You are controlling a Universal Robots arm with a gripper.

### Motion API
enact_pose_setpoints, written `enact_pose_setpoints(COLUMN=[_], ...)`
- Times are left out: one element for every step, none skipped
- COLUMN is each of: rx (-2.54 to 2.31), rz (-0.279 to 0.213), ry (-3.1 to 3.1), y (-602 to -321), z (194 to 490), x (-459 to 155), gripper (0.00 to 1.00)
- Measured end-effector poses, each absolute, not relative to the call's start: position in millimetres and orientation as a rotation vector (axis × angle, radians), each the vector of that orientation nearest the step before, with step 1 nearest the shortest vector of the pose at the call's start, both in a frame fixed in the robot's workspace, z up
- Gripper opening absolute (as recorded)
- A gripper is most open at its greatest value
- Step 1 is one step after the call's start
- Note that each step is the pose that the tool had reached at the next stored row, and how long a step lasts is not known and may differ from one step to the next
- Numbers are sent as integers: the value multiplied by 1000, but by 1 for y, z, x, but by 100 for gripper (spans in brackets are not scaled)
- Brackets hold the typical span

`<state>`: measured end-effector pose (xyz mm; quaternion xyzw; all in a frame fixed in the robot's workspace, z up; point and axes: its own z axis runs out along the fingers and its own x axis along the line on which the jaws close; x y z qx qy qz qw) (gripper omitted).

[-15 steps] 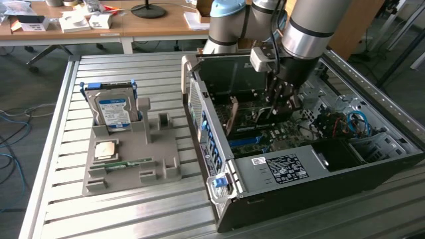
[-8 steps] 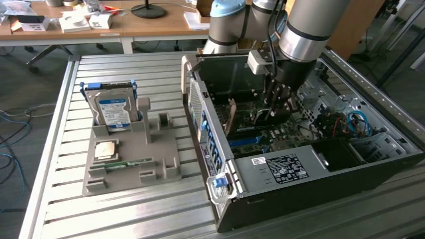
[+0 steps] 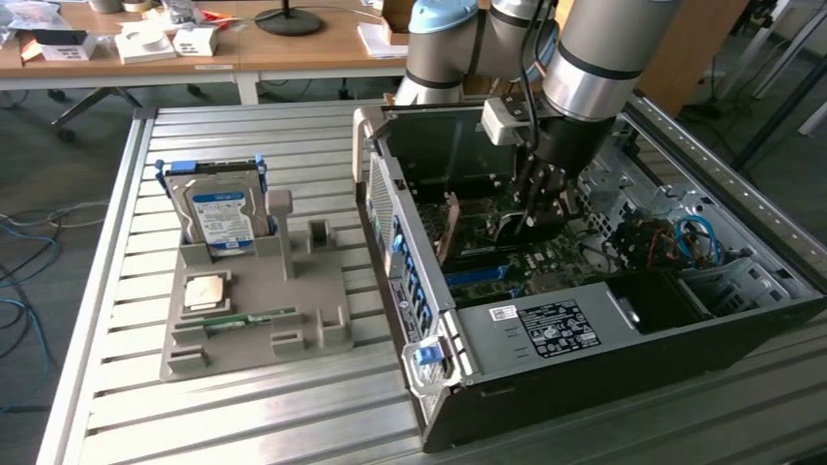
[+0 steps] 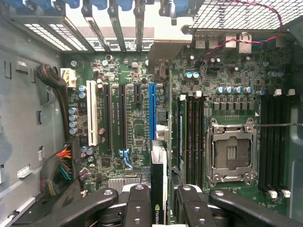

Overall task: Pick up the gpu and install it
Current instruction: 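Insert the gpu into the slot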

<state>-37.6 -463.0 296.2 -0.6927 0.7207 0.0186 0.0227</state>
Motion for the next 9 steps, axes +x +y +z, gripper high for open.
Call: enact_pose_setpoints(rx=[-2145,-2146,-2146,-2146,-2146,-2146,-2146,-2146,-2146], rz=[57,57,57,57,57,57,57,57,57], ry=[2232,2232,2232,2232,2232,2232,2232,2232,2232], y=[-463,-463,-463,-463,-463,-463,-463,-463,-463], z=[295,295,295,295,295,295,295,295,295], x=[-38,-38,-38,-38,-38,-38,-38,-38,-38], gripper=[26,26,26,26,26,26,26,26,26])
